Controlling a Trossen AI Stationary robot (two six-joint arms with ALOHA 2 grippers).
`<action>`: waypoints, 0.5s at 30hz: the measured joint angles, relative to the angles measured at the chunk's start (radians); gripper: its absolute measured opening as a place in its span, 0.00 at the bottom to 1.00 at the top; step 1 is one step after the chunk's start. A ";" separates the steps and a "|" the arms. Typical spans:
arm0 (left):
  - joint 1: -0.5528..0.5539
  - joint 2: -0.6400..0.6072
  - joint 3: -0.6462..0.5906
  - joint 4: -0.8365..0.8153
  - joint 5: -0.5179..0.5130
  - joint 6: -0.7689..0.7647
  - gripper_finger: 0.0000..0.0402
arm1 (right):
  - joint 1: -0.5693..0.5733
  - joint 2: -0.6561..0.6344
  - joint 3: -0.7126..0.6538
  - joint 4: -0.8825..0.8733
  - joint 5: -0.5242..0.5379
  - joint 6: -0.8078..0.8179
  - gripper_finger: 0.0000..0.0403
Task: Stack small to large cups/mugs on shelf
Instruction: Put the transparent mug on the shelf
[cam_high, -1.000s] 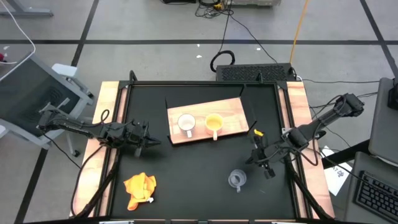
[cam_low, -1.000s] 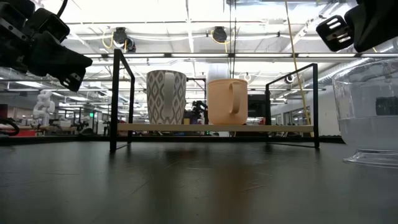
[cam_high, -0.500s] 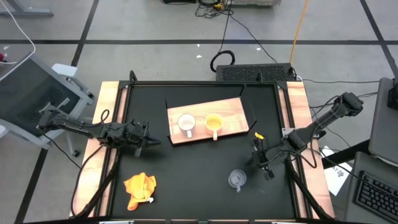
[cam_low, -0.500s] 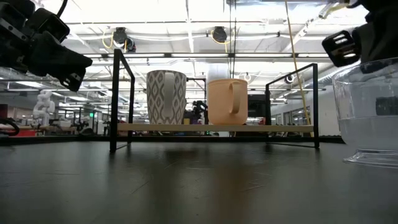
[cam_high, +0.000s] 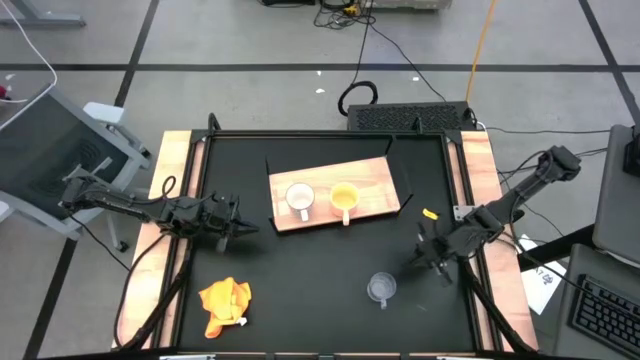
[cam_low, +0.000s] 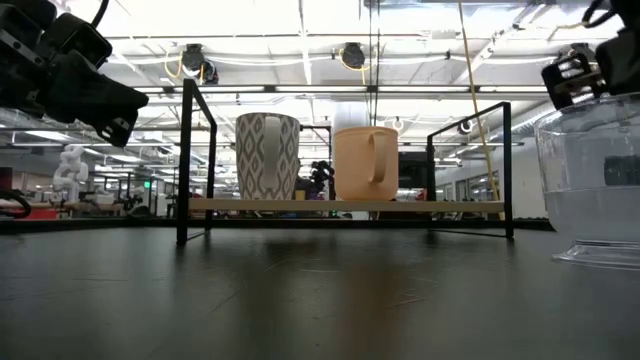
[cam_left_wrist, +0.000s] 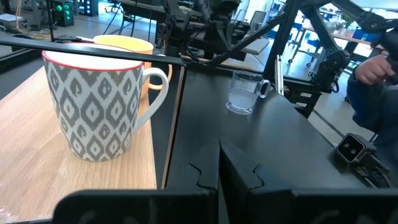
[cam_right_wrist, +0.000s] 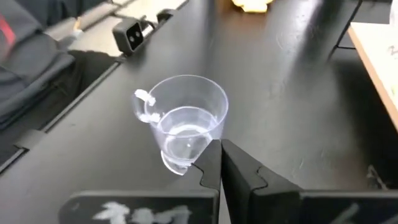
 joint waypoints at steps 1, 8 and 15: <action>0.000 0.000 0.000 -0.002 0.000 0.000 0.02 | 0.006 -0.015 -0.019 0.019 0.000 0.004 0.00; 0.000 0.000 0.000 -0.005 0.000 0.002 0.02 | 0.033 -0.095 -0.112 0.137 0.000 0.020 0.00; 0.000 0.000 0.000 -0.005 -0.004 0.020 0.02 | 0.061 -0.133 -0.170 0.217 0.000 -0.006 0.00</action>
